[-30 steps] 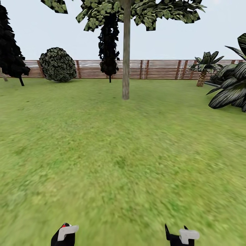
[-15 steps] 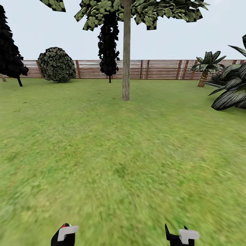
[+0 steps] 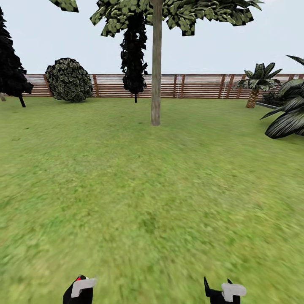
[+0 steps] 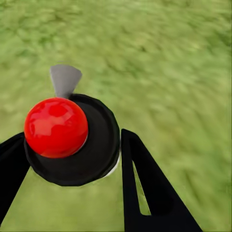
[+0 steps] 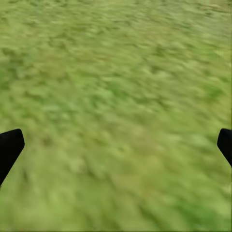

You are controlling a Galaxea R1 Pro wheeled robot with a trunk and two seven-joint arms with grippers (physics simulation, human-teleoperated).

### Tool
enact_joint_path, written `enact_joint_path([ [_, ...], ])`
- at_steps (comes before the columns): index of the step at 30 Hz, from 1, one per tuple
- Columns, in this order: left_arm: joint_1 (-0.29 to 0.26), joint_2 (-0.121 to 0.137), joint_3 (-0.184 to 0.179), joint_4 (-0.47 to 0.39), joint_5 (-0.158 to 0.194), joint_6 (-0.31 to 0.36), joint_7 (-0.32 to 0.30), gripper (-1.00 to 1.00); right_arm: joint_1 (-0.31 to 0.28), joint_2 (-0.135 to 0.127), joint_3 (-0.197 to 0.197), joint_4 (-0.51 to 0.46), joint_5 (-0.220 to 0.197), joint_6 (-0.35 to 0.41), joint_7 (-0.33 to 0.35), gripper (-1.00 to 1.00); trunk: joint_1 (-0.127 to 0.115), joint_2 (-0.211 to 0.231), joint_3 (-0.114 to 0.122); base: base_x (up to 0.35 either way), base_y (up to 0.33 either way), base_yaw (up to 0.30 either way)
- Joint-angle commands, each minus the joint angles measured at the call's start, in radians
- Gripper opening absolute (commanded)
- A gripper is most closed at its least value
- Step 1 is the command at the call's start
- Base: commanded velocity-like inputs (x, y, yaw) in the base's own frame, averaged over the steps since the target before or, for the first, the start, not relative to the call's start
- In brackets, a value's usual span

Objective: In the garden, pick up the pesticide atomizer on the floor and spray pesticide onto both trees until each tree trunk is fully covered.

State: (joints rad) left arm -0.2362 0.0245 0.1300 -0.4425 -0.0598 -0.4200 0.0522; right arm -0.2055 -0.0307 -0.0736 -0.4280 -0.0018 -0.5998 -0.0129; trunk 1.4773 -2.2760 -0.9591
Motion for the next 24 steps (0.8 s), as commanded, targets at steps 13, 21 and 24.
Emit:
enact_joint_path([
  [13,0.0,0.0,0.0,0.001,0.0,0.0,0.0,-1.0,0.0,0.0,0.0,-0.001,0.0,0.0,0.0,1.0,0.0,0.0,0.0,0.339,0.0,0.0],
  [21,0.0,0.0,0.0,0.001,0.0,0.0,0.0,-1.0,0.0,0.0,0.0,0.0,0.0,0.0,0.0,1.0,0.0,0.0,0.0,0.339,0.0,0.0],
  [24,0.0,0.0,0.0,0.003,0.0,0.0,0.0,-1.0,0.0,0.0,0.0,0.0,0.0,0.0,0.0,1.0,0.0,0.0,0.0,0.339,0.0,0.0],
])
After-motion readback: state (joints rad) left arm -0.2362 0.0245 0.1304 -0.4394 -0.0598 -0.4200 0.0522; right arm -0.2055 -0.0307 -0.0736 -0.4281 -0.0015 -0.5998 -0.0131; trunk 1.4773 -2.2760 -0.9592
